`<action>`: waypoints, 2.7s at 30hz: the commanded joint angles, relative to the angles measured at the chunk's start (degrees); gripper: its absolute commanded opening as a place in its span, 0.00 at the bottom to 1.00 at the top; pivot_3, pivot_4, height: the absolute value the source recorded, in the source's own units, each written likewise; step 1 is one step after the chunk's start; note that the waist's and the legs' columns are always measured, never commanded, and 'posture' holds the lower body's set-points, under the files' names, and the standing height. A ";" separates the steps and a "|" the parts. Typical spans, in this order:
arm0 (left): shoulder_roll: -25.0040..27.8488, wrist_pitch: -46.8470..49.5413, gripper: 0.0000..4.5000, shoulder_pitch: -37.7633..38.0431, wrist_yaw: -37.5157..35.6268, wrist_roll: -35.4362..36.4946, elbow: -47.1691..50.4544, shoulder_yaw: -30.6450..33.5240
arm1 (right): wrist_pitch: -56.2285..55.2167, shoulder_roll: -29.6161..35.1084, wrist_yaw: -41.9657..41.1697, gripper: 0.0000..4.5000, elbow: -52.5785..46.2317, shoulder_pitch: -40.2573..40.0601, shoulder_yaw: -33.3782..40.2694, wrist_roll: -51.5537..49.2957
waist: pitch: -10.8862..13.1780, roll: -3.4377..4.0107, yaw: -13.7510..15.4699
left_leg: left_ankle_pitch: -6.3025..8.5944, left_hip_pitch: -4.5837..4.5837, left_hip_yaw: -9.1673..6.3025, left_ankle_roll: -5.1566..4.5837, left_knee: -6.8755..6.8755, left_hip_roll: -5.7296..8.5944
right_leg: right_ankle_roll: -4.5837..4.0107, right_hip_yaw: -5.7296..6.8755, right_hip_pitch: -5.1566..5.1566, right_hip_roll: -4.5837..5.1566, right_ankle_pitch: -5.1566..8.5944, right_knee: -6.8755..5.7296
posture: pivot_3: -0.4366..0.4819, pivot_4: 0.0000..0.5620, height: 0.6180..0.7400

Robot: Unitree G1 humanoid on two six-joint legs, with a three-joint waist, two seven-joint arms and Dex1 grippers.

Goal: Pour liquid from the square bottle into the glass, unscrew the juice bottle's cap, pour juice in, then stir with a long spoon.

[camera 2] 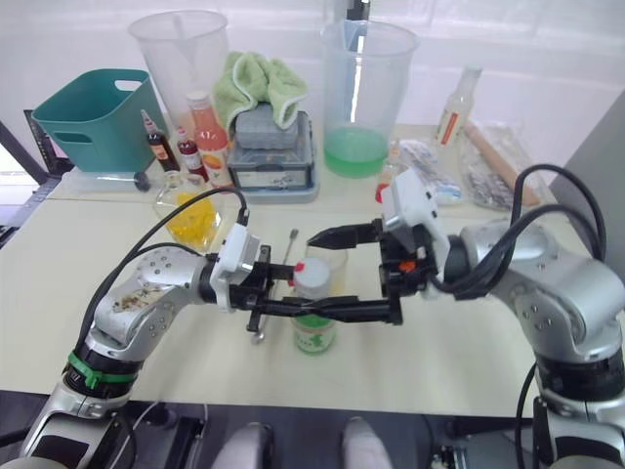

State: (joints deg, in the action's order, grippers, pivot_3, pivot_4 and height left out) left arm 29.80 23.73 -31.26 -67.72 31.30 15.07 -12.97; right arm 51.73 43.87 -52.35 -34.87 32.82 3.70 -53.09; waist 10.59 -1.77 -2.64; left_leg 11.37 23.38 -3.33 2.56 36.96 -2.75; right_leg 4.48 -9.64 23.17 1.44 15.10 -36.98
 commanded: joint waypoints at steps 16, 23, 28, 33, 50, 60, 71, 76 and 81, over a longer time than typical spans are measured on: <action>0.33 0.95 0.28 0.08 -0.85 -1.97 -0.49 -1.83 | -0.52 -0.94 9.25 0.38 -2.34 0.06 -1.08 -1.00 | 0.00 0.00 0.02 | 0.00 0.03 0.00 -0.01 -0.03 -0.01 | 0.00 0.00 0.00 0.00 0.00 0.06 | 0.48 0.27 0.90; 0.26 0.66 0.28 0.34 0.13 -2.46 -0.15 -1.66 | -8.15 1.28 -5.08 0.38 5.29 4.95 -7.24 5.57 | 0.00 0.00 -0.04 | 0.00 -0.01 0.01 -0.01 -0.02 -0.01 | 0.00 0.00 -0.02 -0.01 0.00 0.07 | 0.48 0.27 0.90; 0.46 0.81 0.28 0.66 0.30 -2.51 0.15 -1.43 | -14.32 1.17 -17.06 0.38 12.67 9.73 -11.33 10.05 | 0.00 0.00 -0.06 | 0.00 -0.02 0.02 -0.01 -0.02 -0.01 | 0.00 0.00 -0.02 -0.01 0.00 0.07 | 0.48 0.27 0.90; 0.54 1.10 0.28 0.89 0.84 -2.44 0.57 -1.31 | -18.63 0.21 -26.12 0.38 19.59 15.97 -13.60 13.00 | 0.00 0.00 -0.04 | 0.00 -0.02 0.01 -0.01 -0.03 -0.02 | 0.00 0.00 -0.01 -0.01 0.00 0.06 | 0.48 0.27 0.90; 0.34 1.31 0.28 0.41 0.53 -2.28 0.54 -1.86 | -13.89 -3.17 -27.04 0.37 18.86 18.77 -9.18 9.43 | 0.00 0.01 0.01 | 0.00 0.05 0.00 0.00 -0.02 -0.01 | 0.00 0.01 0.05 0.00 -0.01 0.01 | 0.48 0.27 0.90; 0.56 1.32 0.28 0.57 0.66 -2.29 0.82 -1.73 | -12.70 -2.13 -25.19 0.36 16.74 17.96 -6.87 8.16 | 0.00 0.01 0.03 | 0.00 0.01 -0.01 -0.01 -0.02 -0.01 | 0.00 0.02 0.01 0.00 0.00 0.01 | 0.48 0.27 0.90; 0.27 2.14 0.28 1.84 1.32 -0.91 1.31 -0.74 | -12.01 3.14 -12.52 0.36 21.48 9.63 6.53 10.39 | 0.00 0.00 0.08 | 0.00 0.02 0.00 -0.01 -0.03 -0.01 | 0.00 0.01 0.00 0.00 -0.01 0.05 | 0.48 0.27 0.90; 0.46 1.84 0.28 1.85 0.92 -0.90 0.45 -0.50 | -14.46 3.33 -3.47 0.36 22.14 -2.76 14.27 14.63 | 0.00 0.00 0.29 | 0.01 0.05 0.00 -0.01 -0.03 0.00 | 0.01 0.01 -0.01 0.00 0.00 0.08 | 0.48 0.27 0.90; 0.13 1.69 0.28 1.14 0.40 -0.78 -0.46 -0.71 | -19.23 3.05 0.46 0.36 25.52 -10.47 15.78 20.08 | 0.00 0.01 -0.11 | 0.00 0.00 0.05 -0.01 -0.03 0.02 | 0.01 -0.04 0.00 0.01 -0.01 0.05 | 0.48 0.27 0.90</action>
State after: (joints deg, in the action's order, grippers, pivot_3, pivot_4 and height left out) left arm 29.77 24.54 -30.61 -67.01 31.65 15.36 -12.06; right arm 35.44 46.63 -53.12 -9.38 22.79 17.07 -34.42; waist 10.59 -1.77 -2.75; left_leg 11.37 23.36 -3.28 2.55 36.93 -2.74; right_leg 4.49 -9.68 23.16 1.46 15.09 -36.93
